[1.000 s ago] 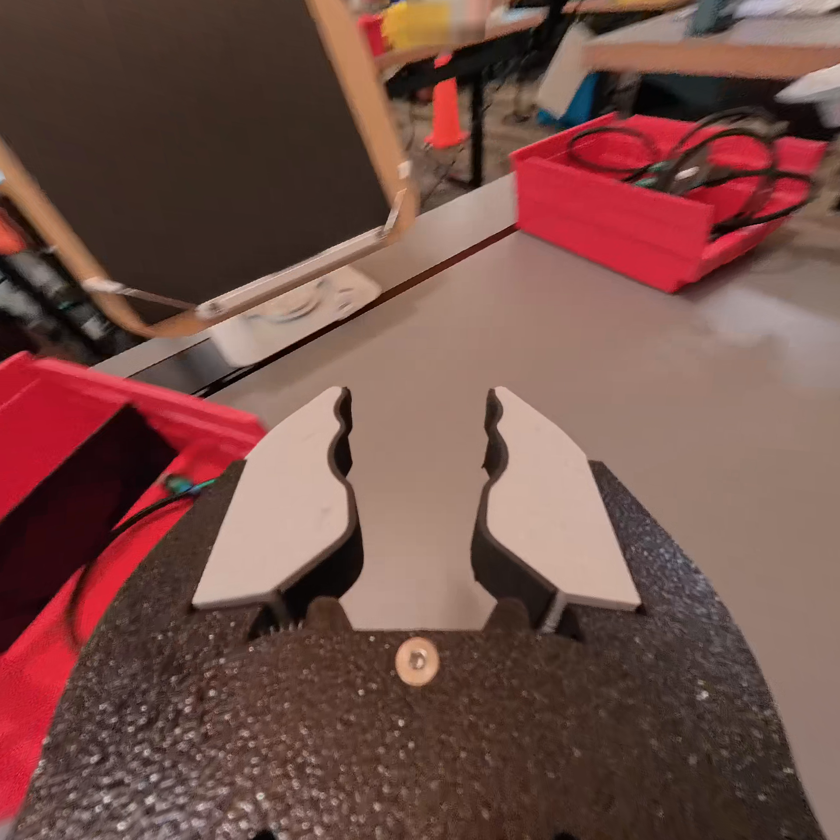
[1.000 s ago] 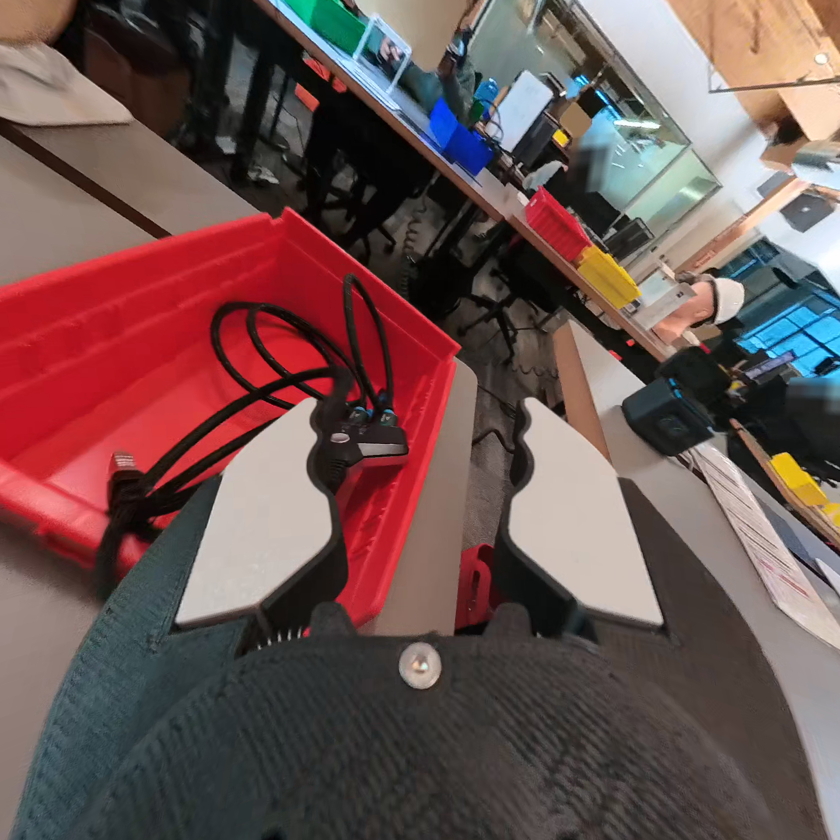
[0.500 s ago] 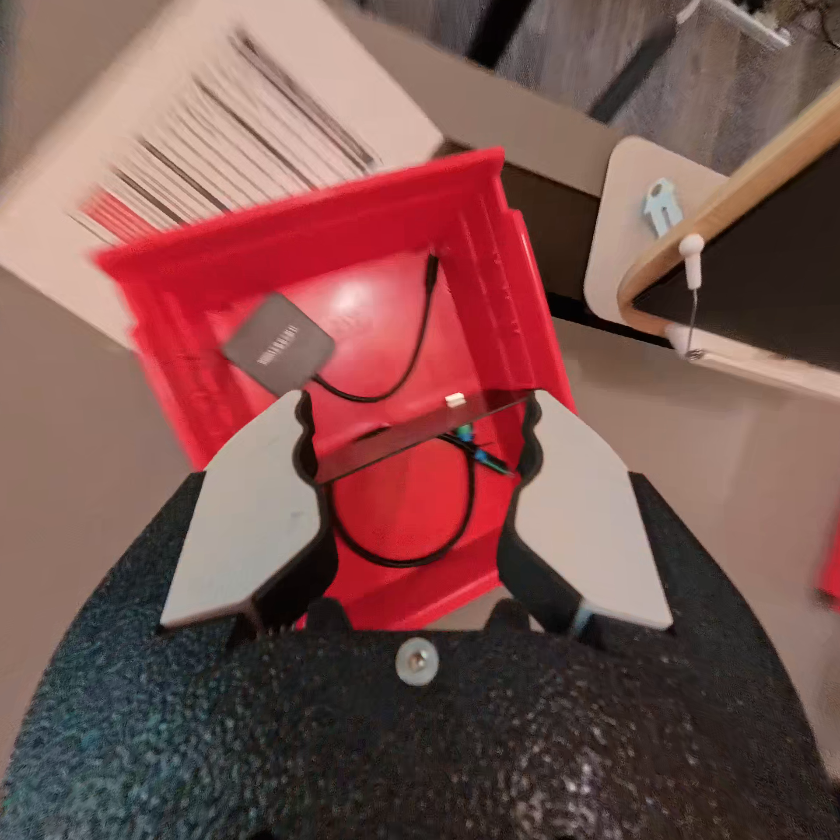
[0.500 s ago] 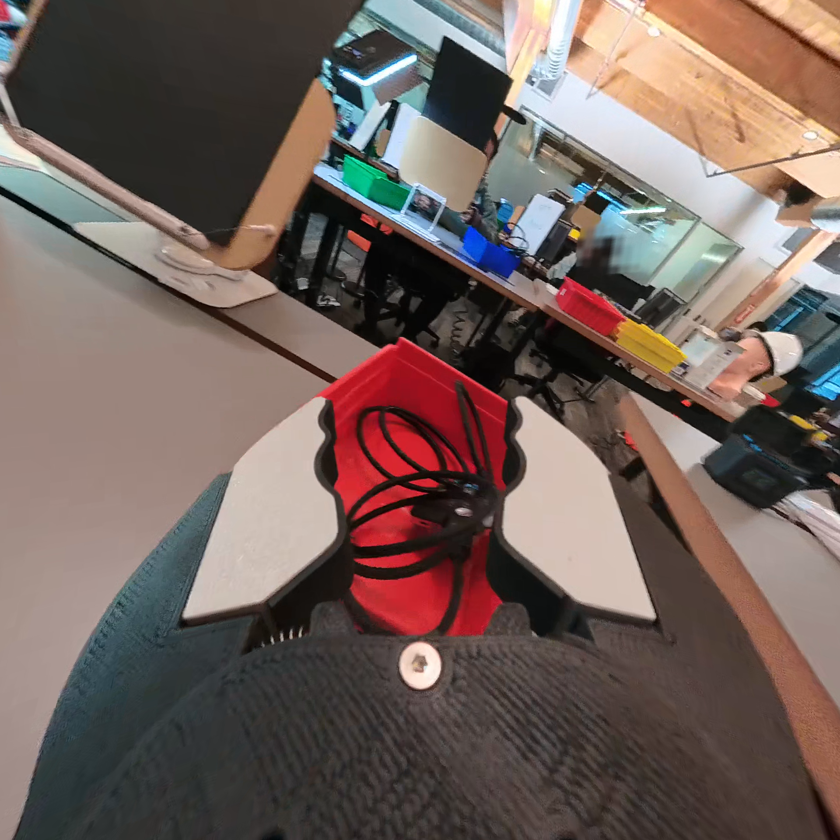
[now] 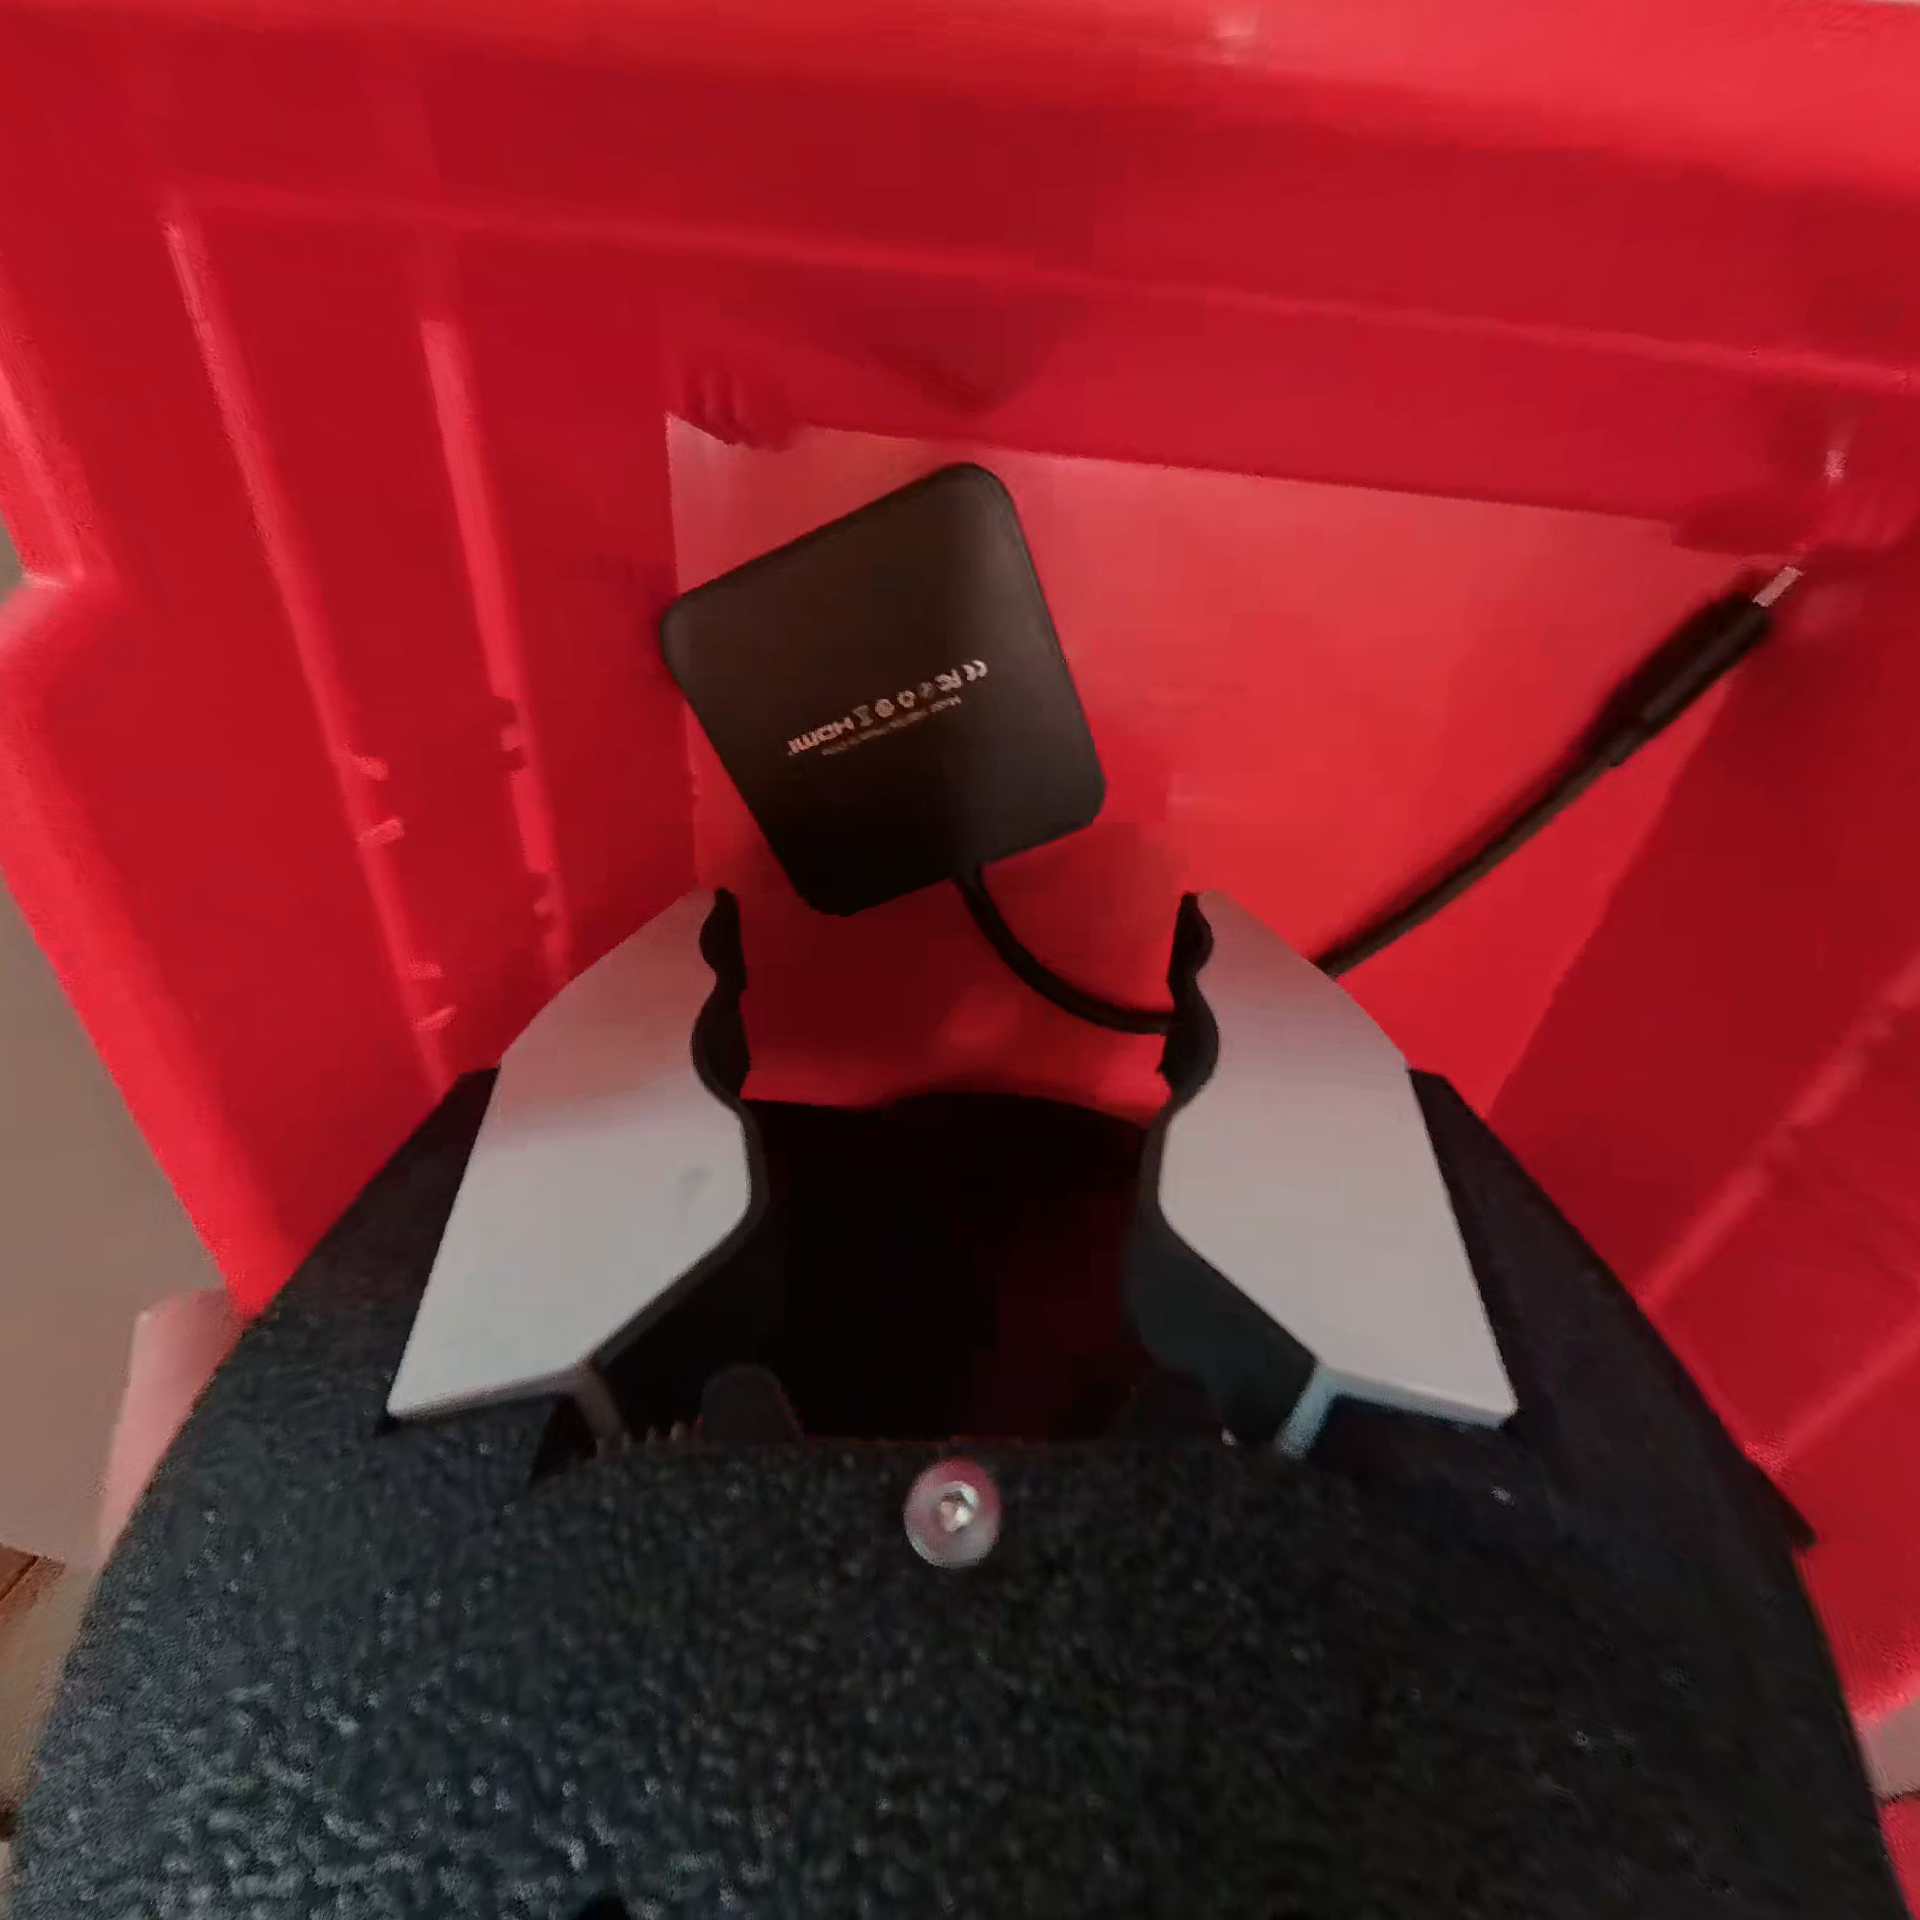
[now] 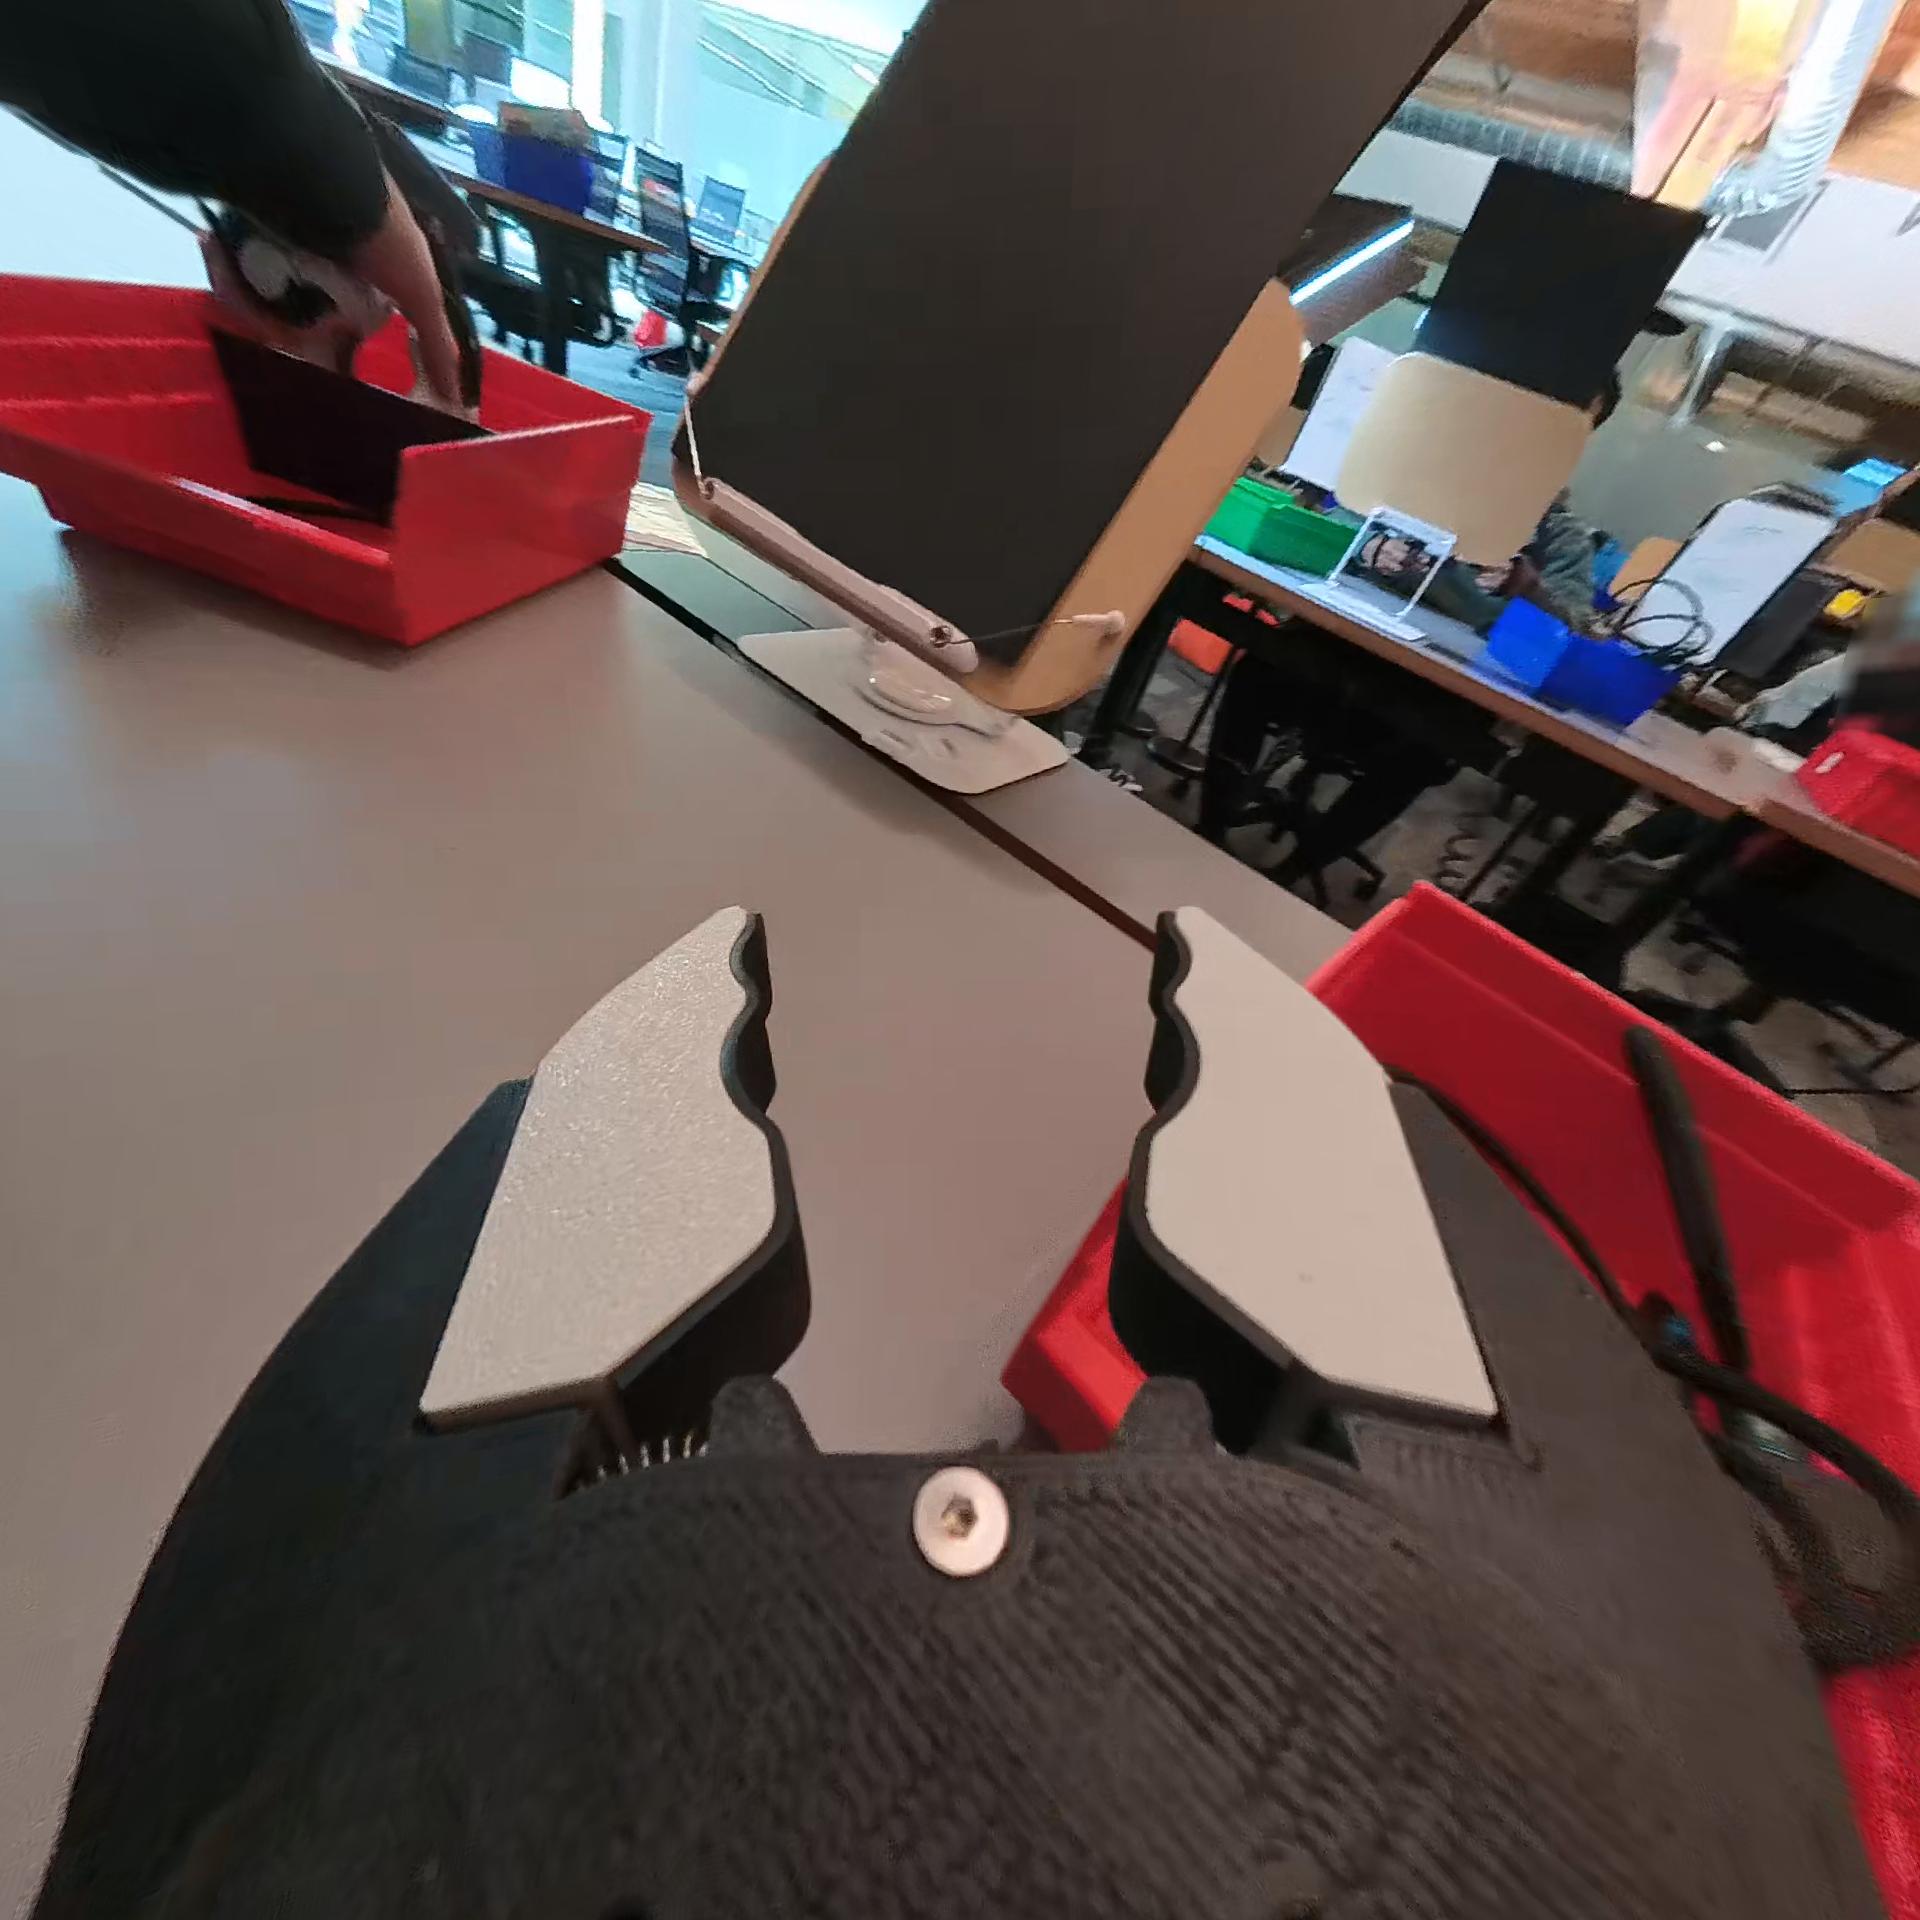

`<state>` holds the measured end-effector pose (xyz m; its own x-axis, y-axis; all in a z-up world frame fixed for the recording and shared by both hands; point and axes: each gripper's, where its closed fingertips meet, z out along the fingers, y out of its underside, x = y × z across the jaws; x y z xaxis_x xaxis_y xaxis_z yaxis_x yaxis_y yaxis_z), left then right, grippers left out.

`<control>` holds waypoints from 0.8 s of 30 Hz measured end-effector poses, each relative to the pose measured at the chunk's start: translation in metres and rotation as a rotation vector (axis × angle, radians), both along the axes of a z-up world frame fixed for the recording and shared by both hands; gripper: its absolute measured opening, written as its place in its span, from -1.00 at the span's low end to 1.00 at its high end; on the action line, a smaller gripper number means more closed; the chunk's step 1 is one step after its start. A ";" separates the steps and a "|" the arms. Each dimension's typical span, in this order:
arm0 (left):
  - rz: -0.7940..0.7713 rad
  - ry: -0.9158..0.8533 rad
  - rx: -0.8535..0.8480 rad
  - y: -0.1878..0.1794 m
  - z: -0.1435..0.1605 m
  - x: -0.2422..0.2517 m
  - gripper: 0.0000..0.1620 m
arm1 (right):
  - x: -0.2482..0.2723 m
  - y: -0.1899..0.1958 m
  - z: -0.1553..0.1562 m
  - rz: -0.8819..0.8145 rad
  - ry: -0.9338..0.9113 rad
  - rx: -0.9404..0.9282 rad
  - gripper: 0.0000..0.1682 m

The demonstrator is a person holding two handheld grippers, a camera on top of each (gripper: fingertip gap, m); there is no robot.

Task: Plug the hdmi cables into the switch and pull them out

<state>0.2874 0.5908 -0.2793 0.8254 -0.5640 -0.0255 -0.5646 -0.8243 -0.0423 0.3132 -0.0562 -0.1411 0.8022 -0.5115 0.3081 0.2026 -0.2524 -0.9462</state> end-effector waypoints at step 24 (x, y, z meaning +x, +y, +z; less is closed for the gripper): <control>-0.192 0.207 -0.041 -0.006 -0.012 0.000 -0.45 | 0.002 0.012 -0.026 0.055 0.070 -0.011 -0.18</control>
<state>0.2874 0.5848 -0.2911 0.6831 -0.7134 -0.1564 -0.7035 -0.7003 0.1215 0.3153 -0.0441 -0.1672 0.8488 -0.4627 0.2559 0.1502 -0.2530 -0.9557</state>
